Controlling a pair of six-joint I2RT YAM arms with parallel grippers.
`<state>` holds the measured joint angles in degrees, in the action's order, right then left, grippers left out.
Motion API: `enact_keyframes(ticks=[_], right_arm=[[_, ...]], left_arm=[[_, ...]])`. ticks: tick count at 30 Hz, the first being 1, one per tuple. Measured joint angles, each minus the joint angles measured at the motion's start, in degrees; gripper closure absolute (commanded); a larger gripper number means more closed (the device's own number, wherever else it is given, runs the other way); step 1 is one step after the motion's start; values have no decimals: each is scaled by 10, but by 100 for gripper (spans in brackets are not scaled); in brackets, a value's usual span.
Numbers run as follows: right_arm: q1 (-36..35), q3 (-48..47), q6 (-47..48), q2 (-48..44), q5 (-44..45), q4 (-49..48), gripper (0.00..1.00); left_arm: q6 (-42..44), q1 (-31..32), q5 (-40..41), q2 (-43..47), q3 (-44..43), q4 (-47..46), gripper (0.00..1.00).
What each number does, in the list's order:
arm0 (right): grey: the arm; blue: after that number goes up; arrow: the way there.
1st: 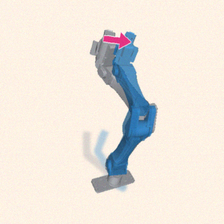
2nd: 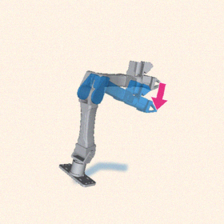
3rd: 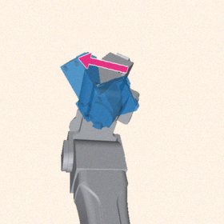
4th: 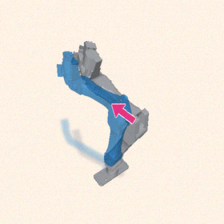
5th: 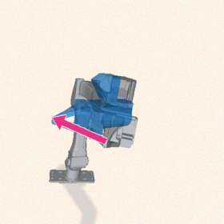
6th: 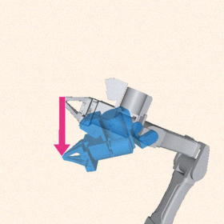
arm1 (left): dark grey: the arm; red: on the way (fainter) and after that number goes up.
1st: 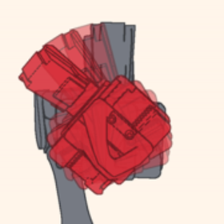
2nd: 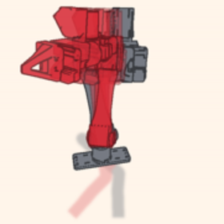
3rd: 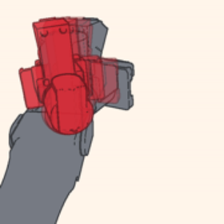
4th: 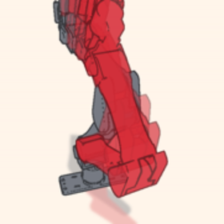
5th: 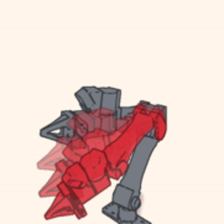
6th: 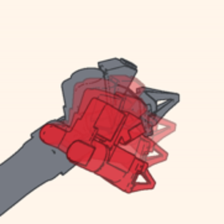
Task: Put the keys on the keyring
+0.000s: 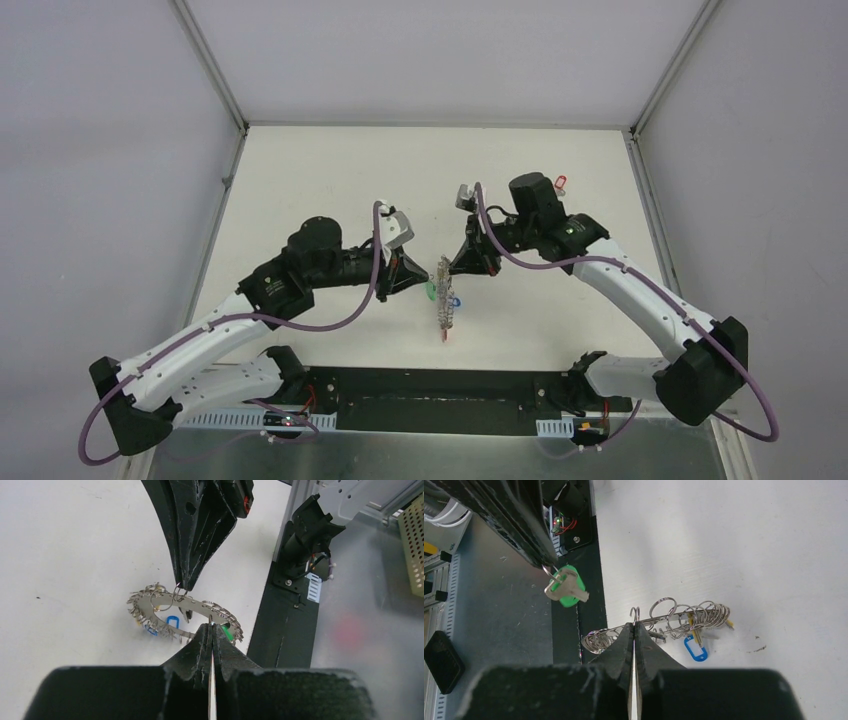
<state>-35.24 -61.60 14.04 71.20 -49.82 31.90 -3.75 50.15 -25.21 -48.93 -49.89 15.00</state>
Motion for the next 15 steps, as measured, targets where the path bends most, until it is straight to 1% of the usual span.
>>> enact_keyframes(ticks=[7,15], right_arm=[[-32,17,5,-7,-5,-30,100],[-38,35,-2,-19,-3,-42,100]], left_arm=[[-69,0,-7,-33,0,0,100],[-115,1,-7,-47,0,0,100]])
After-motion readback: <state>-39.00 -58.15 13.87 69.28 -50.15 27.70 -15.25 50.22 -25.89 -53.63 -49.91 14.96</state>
